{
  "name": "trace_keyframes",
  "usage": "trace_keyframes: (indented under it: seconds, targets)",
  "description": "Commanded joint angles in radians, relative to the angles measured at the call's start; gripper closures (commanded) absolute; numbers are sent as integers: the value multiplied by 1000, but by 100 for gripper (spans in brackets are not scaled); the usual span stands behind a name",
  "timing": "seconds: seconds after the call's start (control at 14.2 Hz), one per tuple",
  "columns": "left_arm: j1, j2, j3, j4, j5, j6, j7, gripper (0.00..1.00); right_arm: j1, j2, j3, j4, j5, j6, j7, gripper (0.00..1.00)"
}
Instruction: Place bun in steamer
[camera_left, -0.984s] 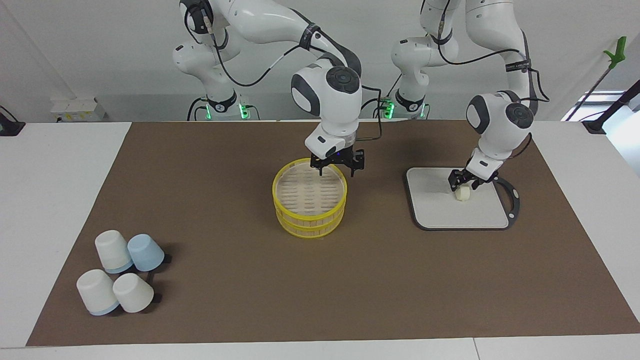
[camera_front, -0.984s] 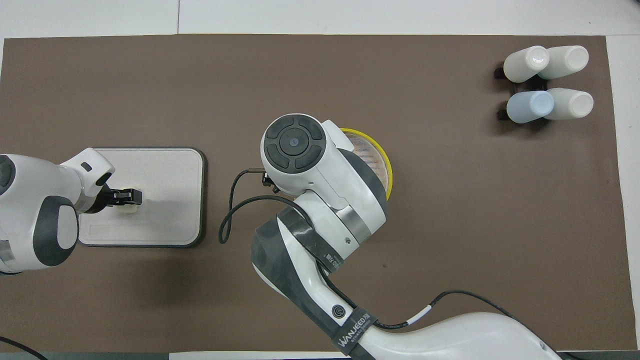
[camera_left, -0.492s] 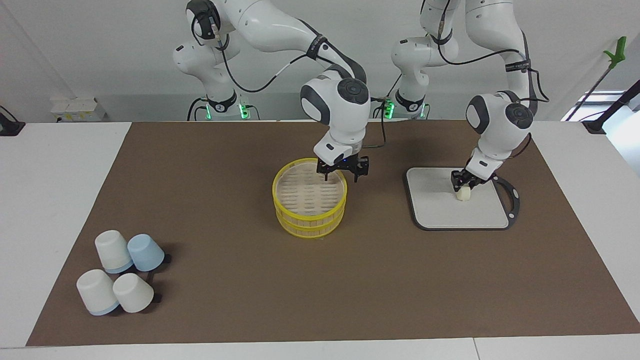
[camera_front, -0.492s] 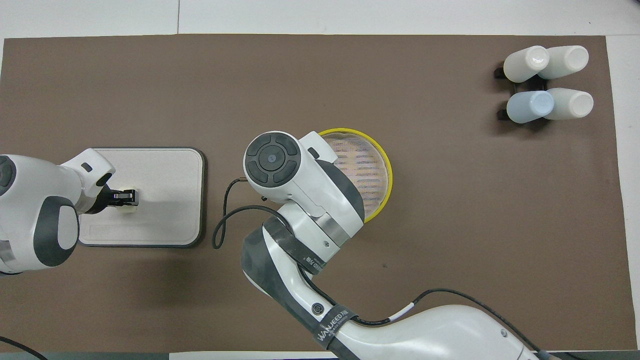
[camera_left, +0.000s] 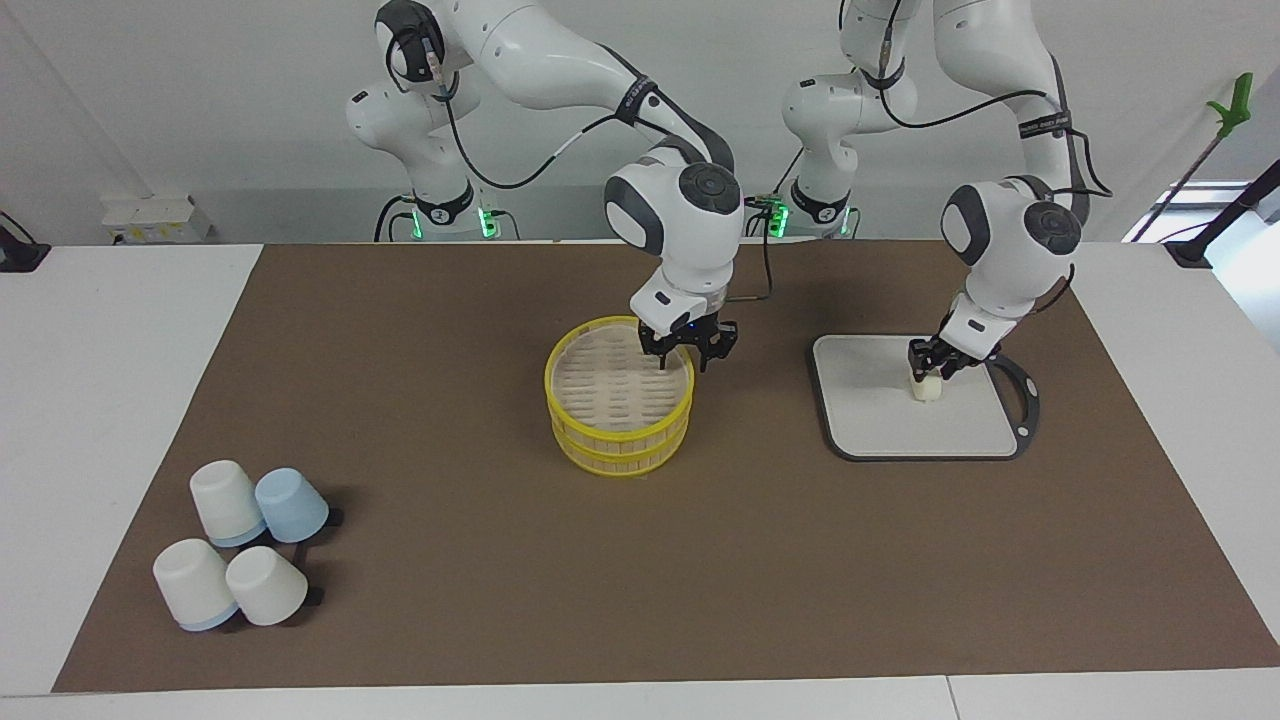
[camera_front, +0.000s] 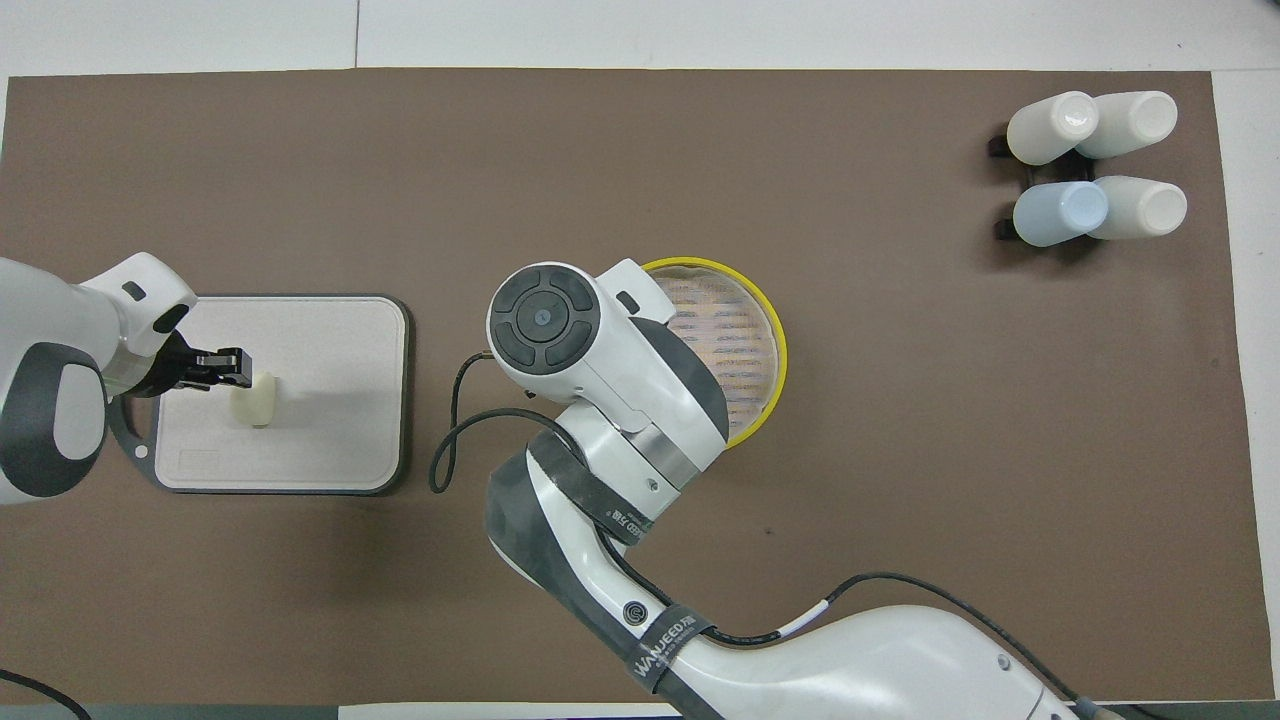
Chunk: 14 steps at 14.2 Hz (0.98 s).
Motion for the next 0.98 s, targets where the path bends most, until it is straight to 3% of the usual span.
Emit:
trace_keyframes:
  seconds: [0.0,0.14,0.35,0.56,0.63,0.77,0.91]
  targets:
    - [-23,8,-5,122,-17,-139,-52,51,-10,1,3,4,-23,-17,5,100]
    - [-35,8,-5,163,-17,-189,-72,51,-21,5,4,64,-18,-56,4,100]
    - [-38,3,-4,150,-17,-179,-72,51,-58,-5,4,173,27,-135,-58,100]
    - [-35,-12,-2,81,-17,-116,-63,50,-136,-67,-2,184,58,-179,-165,100]
    - [-27,-26,-1,11,-16,-46,-62,45,-169,-96,-5,171,51,-208,-237,100]
    - [-17,-29,2,-109,-8,109,-60,9,-243,-122,-8,171,23,-285,-381,100]
    - [-6,-28,2,-151,-6,148,-59,8,-336,-147,-5,165,11,-307,-511,100]
